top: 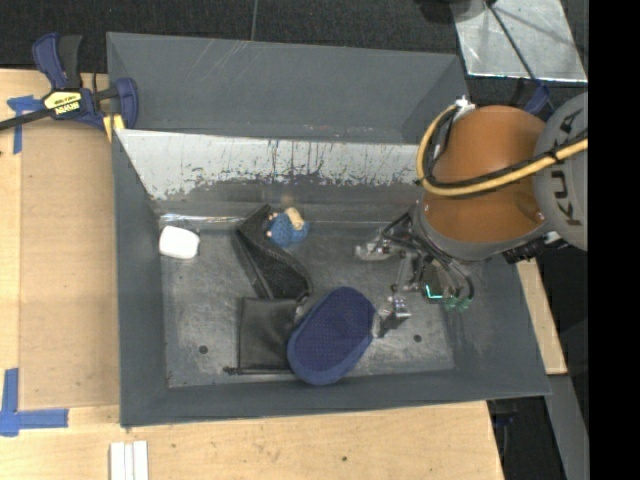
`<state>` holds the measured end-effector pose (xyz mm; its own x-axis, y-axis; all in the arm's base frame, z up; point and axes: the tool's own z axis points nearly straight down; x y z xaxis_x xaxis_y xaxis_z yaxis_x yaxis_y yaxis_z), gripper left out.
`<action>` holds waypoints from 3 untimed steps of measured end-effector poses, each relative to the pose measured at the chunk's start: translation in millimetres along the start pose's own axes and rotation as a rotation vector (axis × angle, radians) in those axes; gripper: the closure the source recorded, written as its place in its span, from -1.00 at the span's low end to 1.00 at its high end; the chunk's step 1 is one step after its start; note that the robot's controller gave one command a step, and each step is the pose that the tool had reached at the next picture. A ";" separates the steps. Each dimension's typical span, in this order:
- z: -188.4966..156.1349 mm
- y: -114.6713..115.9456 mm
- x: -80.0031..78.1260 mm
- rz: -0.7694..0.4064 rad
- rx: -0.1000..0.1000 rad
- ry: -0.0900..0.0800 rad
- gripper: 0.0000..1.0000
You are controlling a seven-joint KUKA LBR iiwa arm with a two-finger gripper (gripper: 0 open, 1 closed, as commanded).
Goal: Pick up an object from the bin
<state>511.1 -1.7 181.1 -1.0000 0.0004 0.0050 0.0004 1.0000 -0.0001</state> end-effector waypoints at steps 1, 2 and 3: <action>102.6 63.2 0.0 -0.221 0.011 -0.016 -1.00; 78.3 128.5 23.2 -0.563 0.001 -0.021 -1.00; 80.5 138.3 -7.8 -0.868 0.001 -0.006 -1.00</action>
Offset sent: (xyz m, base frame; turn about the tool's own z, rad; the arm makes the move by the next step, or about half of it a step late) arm -0.0070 0.0695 -0.1111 -0.2265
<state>518.5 136.6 100.6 -0.6467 -0.7627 -0.0013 -0.7627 0.6467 0.0002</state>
